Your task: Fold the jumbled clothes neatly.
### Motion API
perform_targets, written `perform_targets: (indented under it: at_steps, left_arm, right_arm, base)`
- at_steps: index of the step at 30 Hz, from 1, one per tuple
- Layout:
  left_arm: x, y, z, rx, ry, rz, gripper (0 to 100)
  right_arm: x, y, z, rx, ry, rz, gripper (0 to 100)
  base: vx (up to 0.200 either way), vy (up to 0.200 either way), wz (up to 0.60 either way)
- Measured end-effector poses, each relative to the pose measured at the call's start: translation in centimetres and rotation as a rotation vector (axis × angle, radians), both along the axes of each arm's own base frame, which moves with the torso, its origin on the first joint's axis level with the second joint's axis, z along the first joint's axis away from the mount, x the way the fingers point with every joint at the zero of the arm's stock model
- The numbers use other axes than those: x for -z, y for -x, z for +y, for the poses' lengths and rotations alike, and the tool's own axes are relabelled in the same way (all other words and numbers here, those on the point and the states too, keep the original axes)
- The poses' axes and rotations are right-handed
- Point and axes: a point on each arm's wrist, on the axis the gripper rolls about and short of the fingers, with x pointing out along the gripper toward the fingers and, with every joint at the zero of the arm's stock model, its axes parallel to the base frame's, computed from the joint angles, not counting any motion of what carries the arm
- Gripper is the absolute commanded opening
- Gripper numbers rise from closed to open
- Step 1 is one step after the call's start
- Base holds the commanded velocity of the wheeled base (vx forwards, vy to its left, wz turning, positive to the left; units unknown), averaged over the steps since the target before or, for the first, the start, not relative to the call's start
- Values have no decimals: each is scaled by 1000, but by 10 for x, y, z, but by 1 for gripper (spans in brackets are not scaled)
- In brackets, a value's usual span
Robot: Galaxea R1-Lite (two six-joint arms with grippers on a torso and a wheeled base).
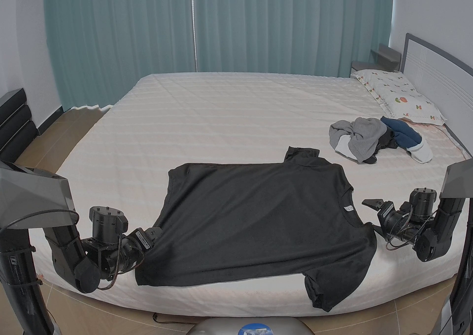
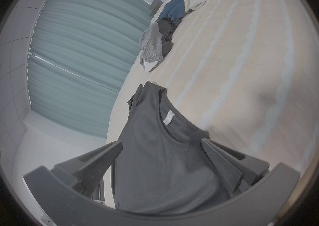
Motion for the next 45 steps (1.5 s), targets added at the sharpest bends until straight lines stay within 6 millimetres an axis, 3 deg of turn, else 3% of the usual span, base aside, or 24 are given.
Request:
perform_targets:
  at_steps: [5,13,24,37,42,45]
  left_arm:
    - [-2,-6,2,-19,23,-18,100]
    - [-9,-21,3,-65,75,-69,100]
    - [-27,-64,6,-95,90,-148,100]
    - [-42,-165,11,-50,161,-244,100]
    - [-32,-200,11,-35,165,-224,100]
    - [-15,-214,10,-29,163,-200,100]
  right_arm:
    - [0,-3,1,-5,-5,-8,100]
    - [7,-4,1,-22,-28,10,100]
    - [11,-7,2,-8,-59,19,100]
    - [12,-8,3,-11,-62,25,100]
    - [13,-8,4,-13,-62,26,100]
    - [13,-8,4,-15,-62,26,100]
  base:
    - [200,0,0]
    - [0,0,0]
    - [0,0,0]
    - [0,0,0]
    - [0,0,0]
    - [0,0,0]
